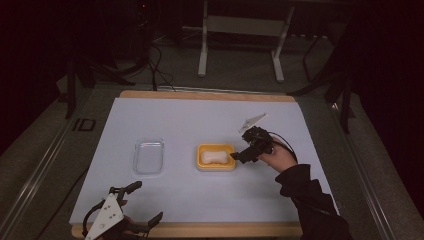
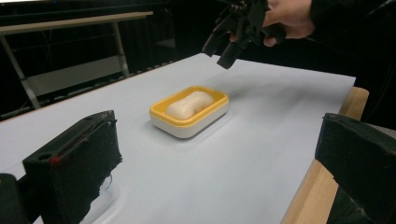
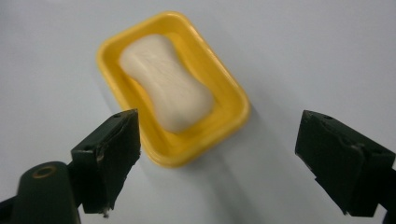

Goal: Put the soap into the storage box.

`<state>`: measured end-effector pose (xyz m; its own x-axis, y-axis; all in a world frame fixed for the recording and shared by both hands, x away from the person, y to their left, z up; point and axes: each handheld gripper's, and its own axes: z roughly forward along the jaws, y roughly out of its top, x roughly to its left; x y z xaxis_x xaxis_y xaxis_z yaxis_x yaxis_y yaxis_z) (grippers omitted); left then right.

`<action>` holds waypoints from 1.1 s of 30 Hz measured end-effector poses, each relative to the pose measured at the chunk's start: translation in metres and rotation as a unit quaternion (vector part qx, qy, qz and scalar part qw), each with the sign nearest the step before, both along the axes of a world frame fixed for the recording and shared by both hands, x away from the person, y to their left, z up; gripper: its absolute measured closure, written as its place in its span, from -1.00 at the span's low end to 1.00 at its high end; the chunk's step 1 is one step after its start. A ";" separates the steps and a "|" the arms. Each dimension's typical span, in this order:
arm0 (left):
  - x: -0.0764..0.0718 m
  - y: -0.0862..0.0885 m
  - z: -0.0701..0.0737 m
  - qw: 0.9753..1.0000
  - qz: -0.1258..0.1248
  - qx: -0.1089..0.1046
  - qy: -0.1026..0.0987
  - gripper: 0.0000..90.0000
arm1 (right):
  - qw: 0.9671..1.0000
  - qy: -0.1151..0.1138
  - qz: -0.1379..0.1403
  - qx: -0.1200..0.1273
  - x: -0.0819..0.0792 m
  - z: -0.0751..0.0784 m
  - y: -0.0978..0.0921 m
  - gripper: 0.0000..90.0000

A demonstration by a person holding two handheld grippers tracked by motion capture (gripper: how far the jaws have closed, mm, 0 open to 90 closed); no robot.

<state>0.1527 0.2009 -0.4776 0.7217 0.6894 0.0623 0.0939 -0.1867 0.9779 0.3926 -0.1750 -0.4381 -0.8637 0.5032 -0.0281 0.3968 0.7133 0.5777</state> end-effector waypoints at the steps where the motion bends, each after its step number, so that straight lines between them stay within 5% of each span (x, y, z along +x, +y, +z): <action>1: 0.000 0.000 0.000 1.000 0.000 0.000 0.000 -1.00 | 1.000 0.000 0.000 0.000 0.000 0.000 0.000 -0.69; 3: 0.000 0.000 0.000 1.000 0.000 0.000 0.000 -1.00 | 1.000 -0.001 -0.028 0.003 -0.004 -0.004 -0.009 -0.69; 15: -0.001 -0.001 0.000 1.000 -0.003 0.000 0.000 -1.00 | 0.997 -0.019 -0.071 0.026 -0.028 -0.016 -0.032 -0.69; 19: -0.001 -0.001 0.001 1.000 -0.006 -0.001 -0.001 -1.00 | 0.993 -0.017 -0.109 0.041 -0.038 -0.019 -0.042 -0.69; 33: -0.002 -0.002 0.000 1.000 -0.006 0.002 0.001 -1.00 | 0.989 -0.011 -0.139 0.052 -0.058 -0.040 -0.054 -0.68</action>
<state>0.1512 0.1993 -0.4774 0.7299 0.6805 0.0645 0.0926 -0.1919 0.9770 0.3344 -0.2293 -0.4784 -0.6917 0.7219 0.0191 0.5554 0.5148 0.6530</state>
